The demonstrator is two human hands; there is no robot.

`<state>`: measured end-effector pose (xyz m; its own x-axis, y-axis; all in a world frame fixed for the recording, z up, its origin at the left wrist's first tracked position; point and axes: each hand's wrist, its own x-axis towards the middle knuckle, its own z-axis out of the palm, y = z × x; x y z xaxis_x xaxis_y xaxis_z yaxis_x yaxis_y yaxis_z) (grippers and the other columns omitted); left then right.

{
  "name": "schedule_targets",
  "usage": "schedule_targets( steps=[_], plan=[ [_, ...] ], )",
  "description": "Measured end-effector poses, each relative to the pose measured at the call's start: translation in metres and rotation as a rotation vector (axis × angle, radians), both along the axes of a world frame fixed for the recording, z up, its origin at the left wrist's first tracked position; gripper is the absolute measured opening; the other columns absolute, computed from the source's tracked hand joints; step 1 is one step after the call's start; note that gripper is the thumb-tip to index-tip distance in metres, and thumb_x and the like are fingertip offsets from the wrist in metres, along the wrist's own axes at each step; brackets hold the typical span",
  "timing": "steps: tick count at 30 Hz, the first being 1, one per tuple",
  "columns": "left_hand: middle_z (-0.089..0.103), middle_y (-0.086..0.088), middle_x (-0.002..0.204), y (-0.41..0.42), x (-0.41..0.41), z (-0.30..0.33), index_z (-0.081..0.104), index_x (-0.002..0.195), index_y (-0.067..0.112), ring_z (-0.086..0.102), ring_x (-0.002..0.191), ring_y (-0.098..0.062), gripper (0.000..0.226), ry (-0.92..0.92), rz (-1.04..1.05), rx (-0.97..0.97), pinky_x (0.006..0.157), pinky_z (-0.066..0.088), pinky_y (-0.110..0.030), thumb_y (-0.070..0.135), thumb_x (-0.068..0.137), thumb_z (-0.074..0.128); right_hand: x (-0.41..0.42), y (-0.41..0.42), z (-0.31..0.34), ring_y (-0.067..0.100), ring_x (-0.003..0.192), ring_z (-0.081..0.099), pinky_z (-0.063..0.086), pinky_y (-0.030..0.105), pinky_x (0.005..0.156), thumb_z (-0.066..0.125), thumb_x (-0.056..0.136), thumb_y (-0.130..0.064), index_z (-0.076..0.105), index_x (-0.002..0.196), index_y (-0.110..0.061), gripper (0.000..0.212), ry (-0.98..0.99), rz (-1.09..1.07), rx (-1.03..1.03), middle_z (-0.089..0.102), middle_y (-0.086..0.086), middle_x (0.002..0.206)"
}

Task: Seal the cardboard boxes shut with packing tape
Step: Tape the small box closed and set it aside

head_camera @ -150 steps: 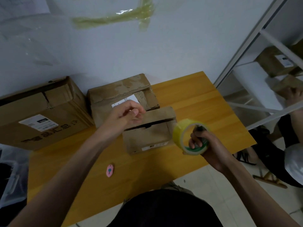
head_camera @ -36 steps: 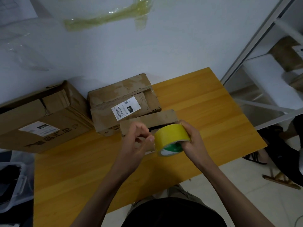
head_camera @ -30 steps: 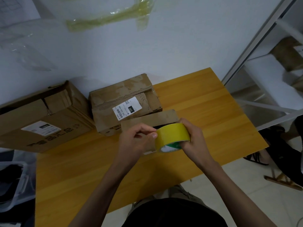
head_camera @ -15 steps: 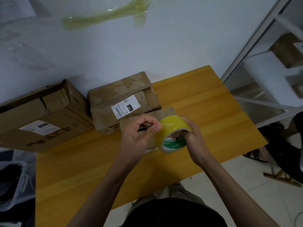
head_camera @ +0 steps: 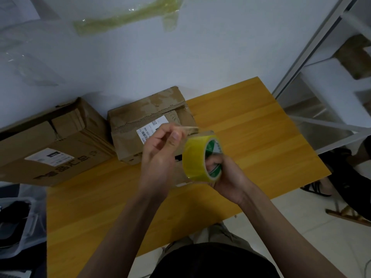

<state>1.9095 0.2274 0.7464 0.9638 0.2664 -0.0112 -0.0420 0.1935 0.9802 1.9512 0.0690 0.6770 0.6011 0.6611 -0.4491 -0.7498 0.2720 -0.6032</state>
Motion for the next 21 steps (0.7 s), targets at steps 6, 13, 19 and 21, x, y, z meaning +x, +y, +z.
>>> schedule_targets(
  steps=[6, 13, 19, 21],
  plan=[
    [0.06, -0.003, 0.092, 0.007, 0.022, -0.003, 0.055, 0.093, 0.001, 0.06, 0.086, -0.012, 0.016, 0.015, 0.044, 0.039, 0.079, 0.051, -0.029, 0.01, 0.092, 0.068, -0.004, 0.009, -0.008, 0.038, 0.107, 0.067, 0.059, 0.046, 0.085, 0.054, 0.102, -0.015, 0.044, 0.144, -0.033, 0.047, 0.027, -0.054, 0.012, 0.059, 0.017, 0.136],
    [0.059, -0.013, 0.097, 0.018, 0.028, -0.025, 0.052, 0.089, 0.011, 0.058, 0.085, -0.021, 0.019, 0.086, 0.203, 0.039, 0.078, 0.051, -0.036, -0.001, 0.093, 0.066, -0.006, 0.014, -0.012, 0.017, 0.129, 0.056, 0.056, 0.052, 0.094, 0.042, 0.1, -0.06, 0.041, 0.145, -0.049, 0.046, -0.478, 0.027, -0.322, 0.046, -0.016, 0.149],
    [0.061, 0.002, 0.089, 0.03, 0.026, -0.045, 0.052, 0.083, 0.017, 0.056, 0.074, -0.013, 0.022, 0.217, 0.306, -0.131, 0.075, 0.051, -0.034, 0.003, 0.094, 0.065, -0.008, 0.021, -0.025, 0.01, 0.14, 0.039, 0.048, 0.048, 0.106, 0.06, 0.075, -0.08, 0.033, 0.147, -0.053, 0.082, -0.777, 0.138, -0.444, 0.034, -0.023, 0.15],
    [0.06, 0.002, 0.087, 0.033, 0.024, -0.051, 0.052, 0.085, 0.014, 0.056, 0.071, -0.01, 0.019, 0.236, 0.328, -0.208, 0.07, 0.052, -0.028, 0.003, 0.095, 0.063, -0.009, 0.024, -0.029, 0.004, 0.137, 0.038, 0.046, 0.043, 0.108, 0.067, 0.07, -0.078, 0.035, 0.144, -0.053, 0.084, -0.82, 0.158, -0.47, 0.034, -0.027, 0.144]
  ],
)
